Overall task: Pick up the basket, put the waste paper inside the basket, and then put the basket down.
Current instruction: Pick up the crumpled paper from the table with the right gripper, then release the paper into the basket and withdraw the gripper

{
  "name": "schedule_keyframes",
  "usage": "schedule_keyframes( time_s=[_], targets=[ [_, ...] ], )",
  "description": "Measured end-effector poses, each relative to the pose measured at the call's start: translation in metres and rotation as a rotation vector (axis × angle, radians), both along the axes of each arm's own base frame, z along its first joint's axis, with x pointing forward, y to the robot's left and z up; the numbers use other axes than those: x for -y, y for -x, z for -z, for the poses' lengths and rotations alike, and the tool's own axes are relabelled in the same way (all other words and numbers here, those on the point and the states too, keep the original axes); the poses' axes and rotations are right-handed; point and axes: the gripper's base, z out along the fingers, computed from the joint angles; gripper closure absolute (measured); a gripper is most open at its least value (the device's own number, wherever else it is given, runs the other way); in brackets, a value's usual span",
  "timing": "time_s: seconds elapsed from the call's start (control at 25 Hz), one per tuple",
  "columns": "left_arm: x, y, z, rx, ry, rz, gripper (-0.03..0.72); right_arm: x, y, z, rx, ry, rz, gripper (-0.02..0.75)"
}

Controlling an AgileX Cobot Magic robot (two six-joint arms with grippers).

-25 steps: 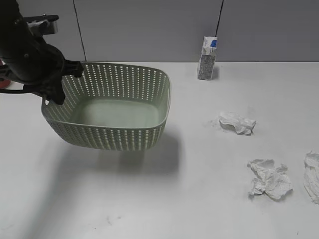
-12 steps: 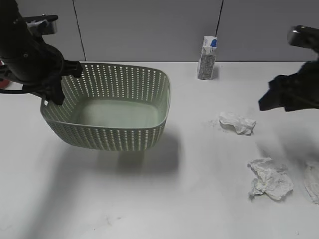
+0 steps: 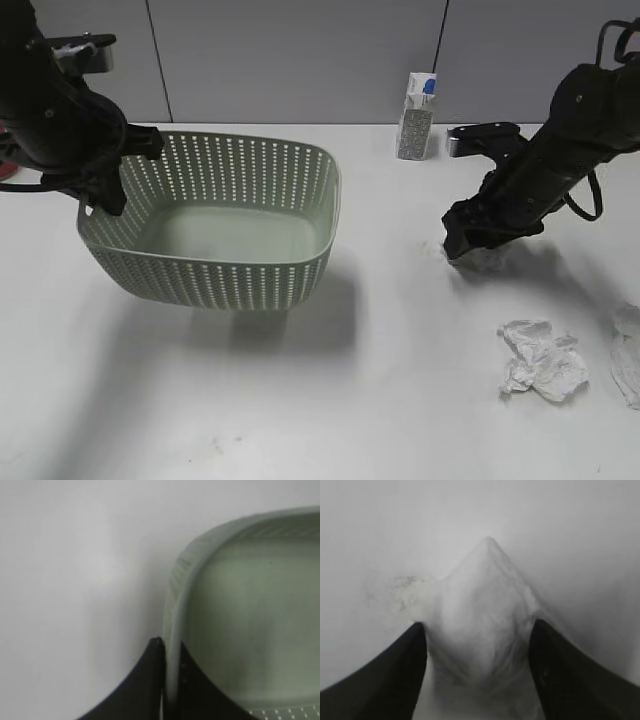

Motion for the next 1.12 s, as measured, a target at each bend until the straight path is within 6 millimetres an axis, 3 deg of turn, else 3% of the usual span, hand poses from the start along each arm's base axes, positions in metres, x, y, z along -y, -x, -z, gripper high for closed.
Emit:
schedule_keyframes(
  time_s=[0.12,0.24,0.32,0.4,0.48,0.68,0.8,0.92,1.0,1.12],
  targets=[
    [0.000,0.000,0.000,-0.003,-0.002,0.001,0.685,0.000,-0.002,-0.001,0.005,0.002,-0.001,0.406],
    [0.000,0.000,0.000,-0.004,-0.002,0.001,0.685,0.000,0.000,-0.001,-0.019,0.001,-0.008,0.668],
    [0.000,0.000,0.000,-0.004,-0.003,0.001,0.685,-0.002,0.001,-0.004,-0.045,-0.007,-0.015,0.717],
    [0.000,0.000,0.000,-0.004,-0.003,0.001,0.685,-0.007,0.003,-0.018,-0.044,-0.018,-0.041,0.717],
    [0.000,0.000,0.000,-0.005,-0.002,0.001,0.685,-0.017,0.005,-0.045,0.014,-0.026,-0.099,0.717],
    [0.002,-0.002,0.001,0.011,0.021,-0.020,0.685,-0.068,0.036,-0.146,0.272,-0.110,-0.264,0.717],
    [0.004,-0.005,0.007,0.005,0.038,-0.035,0.685,-0.103,0.063,-0.189,0.397,-0.189,-0.350,0.717],
    [0.007,-0.007,0.012,-0.016,0.054,-0.046,0.685,-0.132,0.080,-0.200,0.459,-0.246,-0.404,0.717],
    [0.007,-0.007,0.013,-0.019,0.060,-0.050,0.685,-0.148,0.086,-0.190,0.428,-0.269,-0.426,0.713],
    [0.007,-0.007,0.013,-0.020,0.061,-0.050,0.685,-0.167,0.088,-0.167,0.357,-0.278,-0.447,0.586]
  ],
)
